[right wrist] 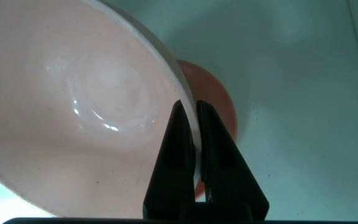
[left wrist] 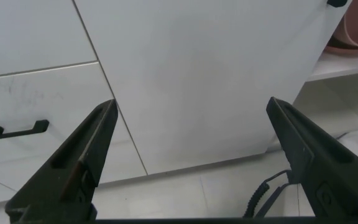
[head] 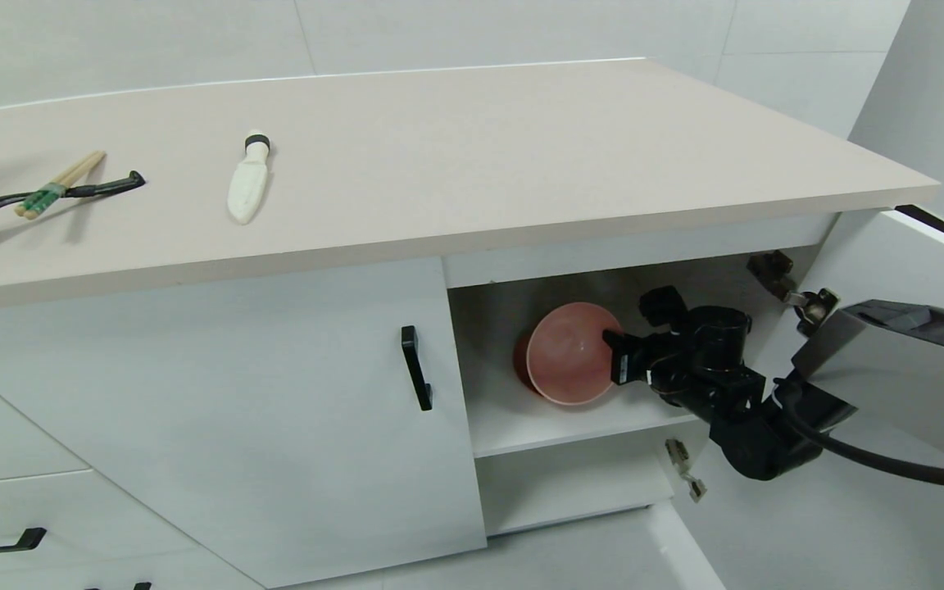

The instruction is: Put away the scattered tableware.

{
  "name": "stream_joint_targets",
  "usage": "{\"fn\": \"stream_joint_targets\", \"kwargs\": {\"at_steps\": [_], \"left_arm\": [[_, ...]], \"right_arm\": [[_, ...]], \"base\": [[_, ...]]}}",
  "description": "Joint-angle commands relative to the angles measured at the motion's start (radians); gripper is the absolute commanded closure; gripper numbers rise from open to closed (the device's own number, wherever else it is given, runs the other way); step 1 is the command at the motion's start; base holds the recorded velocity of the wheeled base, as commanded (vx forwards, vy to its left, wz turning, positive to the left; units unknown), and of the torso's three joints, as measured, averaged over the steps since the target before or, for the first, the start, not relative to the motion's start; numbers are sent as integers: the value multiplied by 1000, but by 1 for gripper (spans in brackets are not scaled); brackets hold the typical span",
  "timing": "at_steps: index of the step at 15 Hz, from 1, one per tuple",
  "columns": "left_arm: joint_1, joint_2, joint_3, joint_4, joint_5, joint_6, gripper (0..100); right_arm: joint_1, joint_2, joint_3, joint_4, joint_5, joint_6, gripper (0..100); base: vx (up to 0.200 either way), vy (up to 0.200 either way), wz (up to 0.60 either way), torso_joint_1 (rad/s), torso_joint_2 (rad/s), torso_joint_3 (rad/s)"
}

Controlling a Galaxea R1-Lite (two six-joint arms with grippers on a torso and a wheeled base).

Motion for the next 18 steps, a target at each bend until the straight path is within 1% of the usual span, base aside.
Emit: {"fn": "stream_joint_targets", "kwargs": {"at_steps": [1, 8, 12, 18], "left_arm": [[0, 0, 0, 0, 0, -12, 0], [0, 0, 0, 0, 0, -16, 0], [0, 0, 0, 0, 0, -13, 0], [0, 0, 0, 0, 0, -13, 0]], "right_arm": [[2, 2, 2, -2, -2, 0, 100], [5, -7, 10, -8, -8, -4, 100], [6, -41, 62, -8, -8, -22, 100], [5, -21, 56, -9, -8, -20, 100]], "base": [[0, 0, 0, 0, 0, 0], [0, 0, 0, 0, 0, 0], [0, 0, 0, 0, 0, 0], [0, 0, 0, 0, 0, 0]]}}
